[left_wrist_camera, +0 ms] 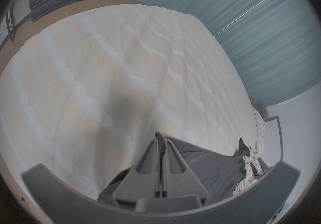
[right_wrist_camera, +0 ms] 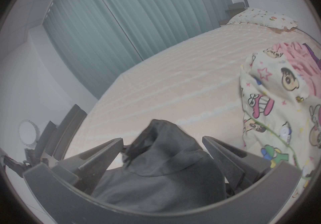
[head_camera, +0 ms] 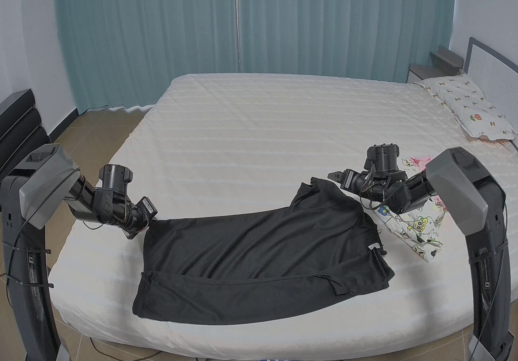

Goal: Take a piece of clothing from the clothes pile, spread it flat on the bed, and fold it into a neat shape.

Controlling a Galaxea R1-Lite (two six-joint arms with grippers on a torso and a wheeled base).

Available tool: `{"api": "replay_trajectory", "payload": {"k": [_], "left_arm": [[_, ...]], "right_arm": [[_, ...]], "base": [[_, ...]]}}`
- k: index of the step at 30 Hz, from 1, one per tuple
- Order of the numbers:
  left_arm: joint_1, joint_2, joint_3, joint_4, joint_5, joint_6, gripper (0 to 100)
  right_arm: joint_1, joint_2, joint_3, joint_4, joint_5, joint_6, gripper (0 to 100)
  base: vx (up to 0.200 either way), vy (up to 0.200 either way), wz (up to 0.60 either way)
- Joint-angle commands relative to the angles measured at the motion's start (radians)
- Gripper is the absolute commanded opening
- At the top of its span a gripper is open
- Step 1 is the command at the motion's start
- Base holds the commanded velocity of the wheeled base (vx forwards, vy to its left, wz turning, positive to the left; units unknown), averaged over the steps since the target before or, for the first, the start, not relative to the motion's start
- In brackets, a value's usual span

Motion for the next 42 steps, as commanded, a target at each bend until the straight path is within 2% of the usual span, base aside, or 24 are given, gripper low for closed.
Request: {"api": "replay_trajectory", "payload": {"k": [1, 12, 13, 22, 26, 32, 36, 42], "left_arm": [[0.002, -0.032, 0.031, 0.0, -0.011, -0.005, 0], [0.002, -0.032, 0.03, -0.002, -0.011, -0.023, 0], [0.002, -0.032, 0.03, -0.002, -0.011, -0.023, 0], [0.003, -0.034, 0.03, -0.002, -0.011, -0.025, 0], [0.012, -0.054, 0.03, -0.002, -0.011, -0.061, 0], [0.031, -0.072, 0.033, -0.029, -0.009, -0.08, 0], [0.037, -0.089, 0.049, -0.089, -0.003, -0.109, 0], [0.049, -0.101, 0.063, -0.132, 0.003, -0.115, 0]], "right_arm": [[-0.004, 0.143, -0.103, 0.032, -0.014, -0.013, 100], [-0.02, 0.153, -0.136, 0.033, -0.008, -0.011, 100], [-0.02, 0.153, -0.136, 0.033, -0.006, -0.011, 0], [-0.021, 0.133, -0.126, 0.018, -0.012, 0.012, 0], [-0.021, 0.114, -0.123, -0.011, -0.02, 0.079, 0], [-0.017, 0.105, -0.085, -0.123, -0.065, 0.096, 0], [-0.01, 0.08, -0.011, -0.218, -0.072, 0.09, 0], [-0.017, 0.073, -0.001, -0.326, -0.089, 0.082, 0]], "base": [[0.0, 0.0, 0.0], [0.0, 0.0, 0.0], [0.0, 0.0, 0.0], [0.0, 0.0, 0.0], [0.0, 0.0, 0.0], [0.0, 0.0, 0.0], [0.0, 0.0, 0.0], [0.0, 0.0, 0.0]]}}
